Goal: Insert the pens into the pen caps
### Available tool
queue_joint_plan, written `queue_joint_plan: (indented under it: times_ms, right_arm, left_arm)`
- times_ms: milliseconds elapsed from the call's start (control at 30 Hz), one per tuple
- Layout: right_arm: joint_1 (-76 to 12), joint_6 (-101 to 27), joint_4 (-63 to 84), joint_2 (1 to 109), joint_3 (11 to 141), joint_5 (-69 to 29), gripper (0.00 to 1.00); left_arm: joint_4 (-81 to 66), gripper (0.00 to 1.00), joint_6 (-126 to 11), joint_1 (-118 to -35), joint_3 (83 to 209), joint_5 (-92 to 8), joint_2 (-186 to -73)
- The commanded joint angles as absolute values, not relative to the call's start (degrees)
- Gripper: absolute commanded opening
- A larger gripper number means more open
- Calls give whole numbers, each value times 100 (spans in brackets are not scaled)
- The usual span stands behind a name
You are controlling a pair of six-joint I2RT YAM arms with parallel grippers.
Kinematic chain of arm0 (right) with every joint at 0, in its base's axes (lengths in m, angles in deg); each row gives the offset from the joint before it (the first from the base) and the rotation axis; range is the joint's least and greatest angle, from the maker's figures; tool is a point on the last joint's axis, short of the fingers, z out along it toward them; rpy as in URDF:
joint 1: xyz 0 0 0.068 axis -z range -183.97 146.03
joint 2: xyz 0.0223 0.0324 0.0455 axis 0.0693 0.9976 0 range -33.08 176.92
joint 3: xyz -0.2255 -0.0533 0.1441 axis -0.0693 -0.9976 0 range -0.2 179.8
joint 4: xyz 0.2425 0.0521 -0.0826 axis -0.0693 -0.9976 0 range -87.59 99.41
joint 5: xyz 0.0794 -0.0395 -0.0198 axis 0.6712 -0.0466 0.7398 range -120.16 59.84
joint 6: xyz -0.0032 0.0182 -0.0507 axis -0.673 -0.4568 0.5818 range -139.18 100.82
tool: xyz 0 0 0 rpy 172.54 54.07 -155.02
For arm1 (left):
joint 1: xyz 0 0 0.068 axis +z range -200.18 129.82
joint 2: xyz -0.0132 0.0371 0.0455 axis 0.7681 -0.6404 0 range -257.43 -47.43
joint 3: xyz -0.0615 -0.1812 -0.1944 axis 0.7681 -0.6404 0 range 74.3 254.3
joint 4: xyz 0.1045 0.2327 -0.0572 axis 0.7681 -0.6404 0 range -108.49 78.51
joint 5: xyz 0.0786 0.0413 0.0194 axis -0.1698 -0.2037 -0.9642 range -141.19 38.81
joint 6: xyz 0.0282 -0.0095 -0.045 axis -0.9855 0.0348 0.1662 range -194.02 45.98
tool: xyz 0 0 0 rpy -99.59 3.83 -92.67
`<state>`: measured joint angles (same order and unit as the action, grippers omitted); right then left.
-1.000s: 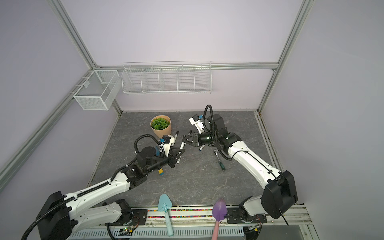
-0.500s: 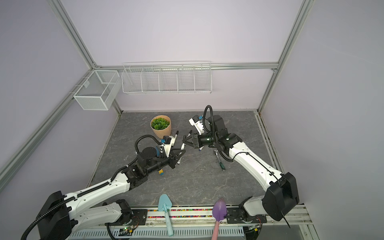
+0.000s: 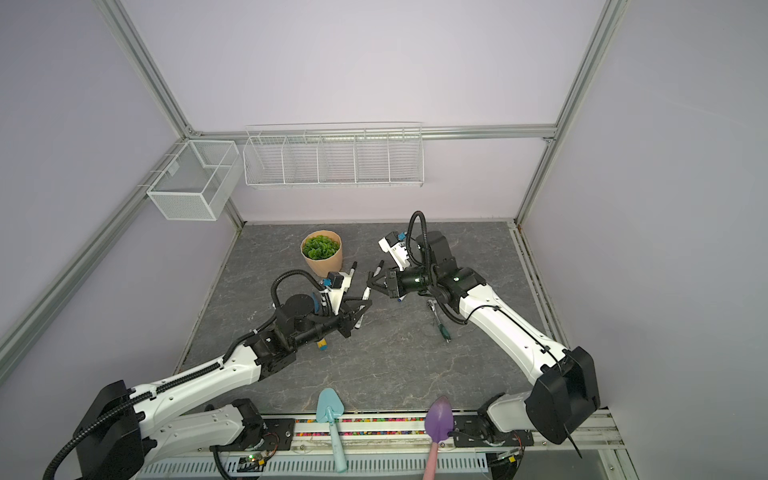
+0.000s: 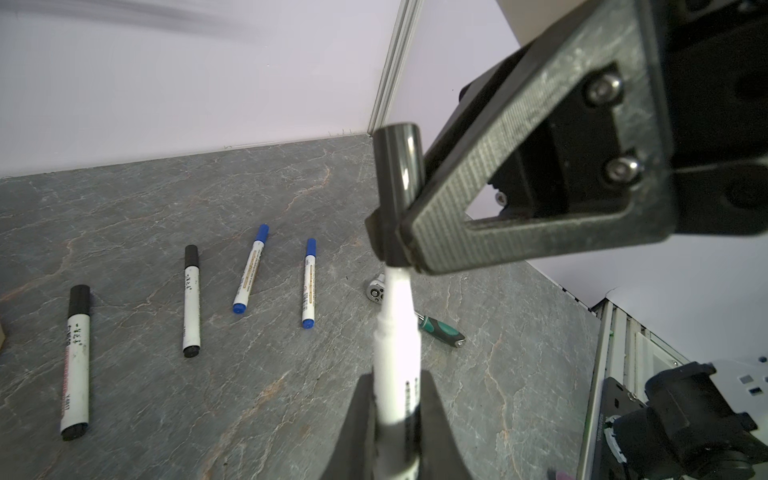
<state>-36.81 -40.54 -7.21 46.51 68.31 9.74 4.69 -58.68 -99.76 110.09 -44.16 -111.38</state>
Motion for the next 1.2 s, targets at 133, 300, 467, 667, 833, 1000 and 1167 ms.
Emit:
queue_joint_plan:
  times_ms: [133,300,467,667,833,1000,1167]
  right_arm:
    - [-4019,-3922,-1043,4602,6589,1649,7]
    - [-4015,-3871,-1144,4593,6537,1617,7]
    - [-3817,-3842,-1238,4482,6372,1512,7]
    - [-3733,-3791,-1300,4449,6412,1478,7]
    - [-3741,-3805,-1275,4501,6500,1560,7]
    - [-3792,-4013,-1177,4682,6562,1950,7]
    - [-3834,-4168,-1240,4797,6579,2045,7]
  left_arm:
    - [1065,0,-5890,-9926,11359,-4619,-11241]
    - [1074,0,-5882,-9924,11325,-4694,-11151]
    - [1105,0,-5909,-9924,11254,-4758,-10996]
    - [1124,0,-5949,-9924,11270,-4716,-11006]
    - [1141,0,-5960,-9931,11349,-4611,-11097]
    - [1244,0,-5995,-9926,11387,-4545,-11170]
    - [1380,0,-6039,-9923,11412,-4575,-11219]
